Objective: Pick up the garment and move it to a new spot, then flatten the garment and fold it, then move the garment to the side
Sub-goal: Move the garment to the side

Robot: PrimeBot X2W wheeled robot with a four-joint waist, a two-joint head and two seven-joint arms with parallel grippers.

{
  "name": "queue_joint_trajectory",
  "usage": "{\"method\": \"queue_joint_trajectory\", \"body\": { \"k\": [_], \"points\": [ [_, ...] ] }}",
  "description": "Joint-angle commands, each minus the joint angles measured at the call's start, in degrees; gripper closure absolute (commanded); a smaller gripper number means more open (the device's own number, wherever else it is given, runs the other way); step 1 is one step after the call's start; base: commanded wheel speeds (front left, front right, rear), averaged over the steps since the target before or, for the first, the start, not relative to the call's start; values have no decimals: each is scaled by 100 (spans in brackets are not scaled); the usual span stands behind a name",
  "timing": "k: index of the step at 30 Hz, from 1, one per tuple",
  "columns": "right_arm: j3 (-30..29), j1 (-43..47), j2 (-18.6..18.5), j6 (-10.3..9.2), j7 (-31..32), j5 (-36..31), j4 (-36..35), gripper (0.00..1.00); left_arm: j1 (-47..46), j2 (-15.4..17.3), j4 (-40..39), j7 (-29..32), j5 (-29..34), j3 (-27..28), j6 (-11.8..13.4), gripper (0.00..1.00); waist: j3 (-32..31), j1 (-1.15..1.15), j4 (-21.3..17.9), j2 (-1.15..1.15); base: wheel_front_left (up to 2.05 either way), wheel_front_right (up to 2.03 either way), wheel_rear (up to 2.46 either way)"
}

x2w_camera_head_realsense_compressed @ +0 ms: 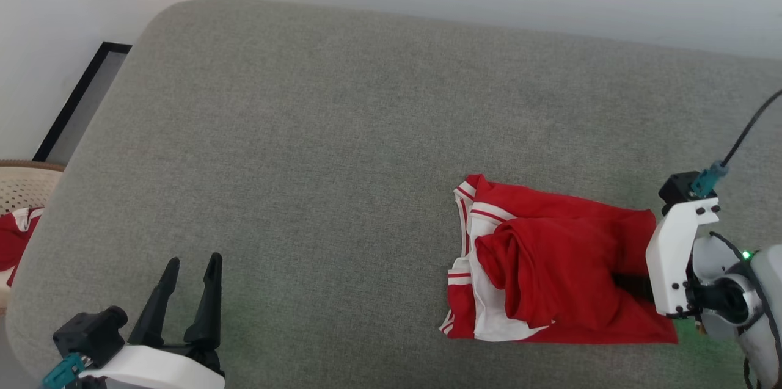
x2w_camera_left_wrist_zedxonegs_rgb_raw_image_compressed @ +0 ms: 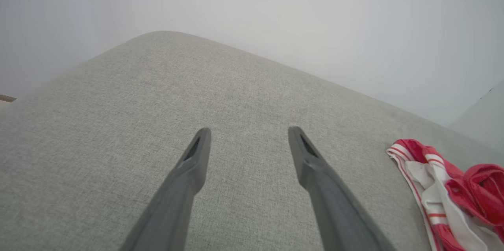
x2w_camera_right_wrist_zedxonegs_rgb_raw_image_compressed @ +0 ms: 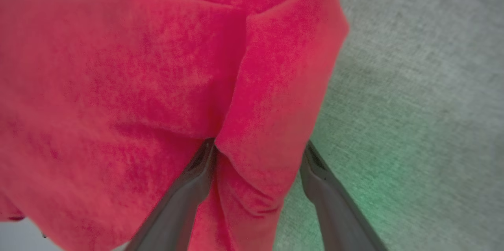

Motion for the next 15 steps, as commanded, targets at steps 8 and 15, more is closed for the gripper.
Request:
{"method": "queue_joint_trajectory", "body": {
  "k": [8, 15],
  "points": [
    [53, -277, 306, -1, 51, 95, 428, 100, -268, 24, 35, -28, -95, -23, -18, 0, 205, 0, -40, 0, 0, 0, 0],
    [-238, -671, -57, -15, -146, -1, 264, 100, -448, 58, -57, -28, -44, 2, -18, 0, 335, 0, -339, 0, 0, 0, 0]
  ]
}}
